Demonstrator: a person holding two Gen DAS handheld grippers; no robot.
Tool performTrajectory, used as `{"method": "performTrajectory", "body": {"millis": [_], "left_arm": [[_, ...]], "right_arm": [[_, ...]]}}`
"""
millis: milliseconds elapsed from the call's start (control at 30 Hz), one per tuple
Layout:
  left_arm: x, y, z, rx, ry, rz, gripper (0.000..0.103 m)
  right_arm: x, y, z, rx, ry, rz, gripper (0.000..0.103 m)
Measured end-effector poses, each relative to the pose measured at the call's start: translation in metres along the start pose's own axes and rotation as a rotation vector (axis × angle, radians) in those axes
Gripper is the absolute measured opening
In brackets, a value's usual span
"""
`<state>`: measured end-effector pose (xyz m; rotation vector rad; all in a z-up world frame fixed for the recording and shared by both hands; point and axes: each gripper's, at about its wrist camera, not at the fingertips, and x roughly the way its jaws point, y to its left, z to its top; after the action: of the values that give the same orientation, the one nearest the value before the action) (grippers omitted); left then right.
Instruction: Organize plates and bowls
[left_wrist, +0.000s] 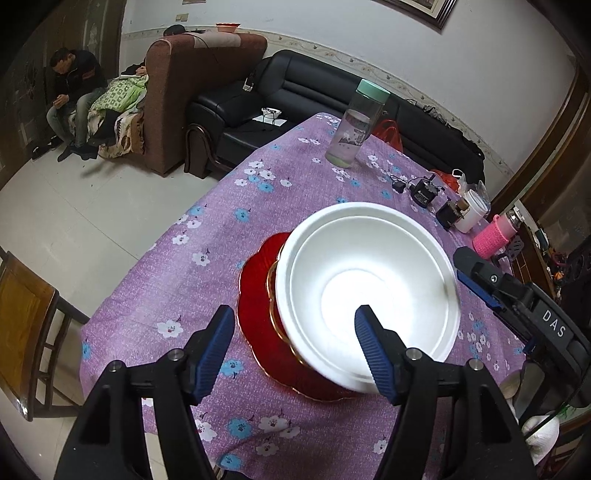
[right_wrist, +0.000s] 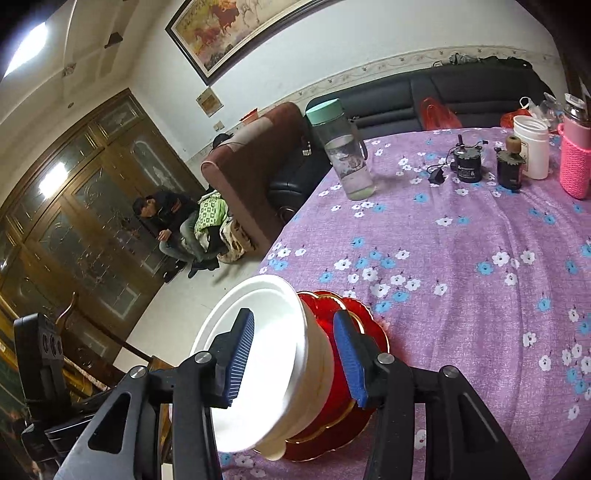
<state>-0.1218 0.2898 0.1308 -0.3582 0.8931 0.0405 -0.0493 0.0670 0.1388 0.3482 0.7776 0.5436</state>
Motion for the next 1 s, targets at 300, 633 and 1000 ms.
{"method": "performTrajectory", "body": {"millis": [300,633,1000], "left_arm": [[-0.027,-0.015,-0.024,0.052,-0.16,0.07,0.078],[-0.036,-0.029,-0.062,0.087,-0.287,0.166,0.087],[-0.041,-0.048,-0.108,0.119,-0.381,0.253,0.088]], "right_arm": [[-0.028,-0.017,-0.023,0.038,-0.066,-0.014,0.05],[-0.057,-0.026,-0.068,-0.041,-0.115,-0.143,0.058],[-0.055,-0.024,-0.113,-0.108,-0.091,-0.227,0.061]]}}
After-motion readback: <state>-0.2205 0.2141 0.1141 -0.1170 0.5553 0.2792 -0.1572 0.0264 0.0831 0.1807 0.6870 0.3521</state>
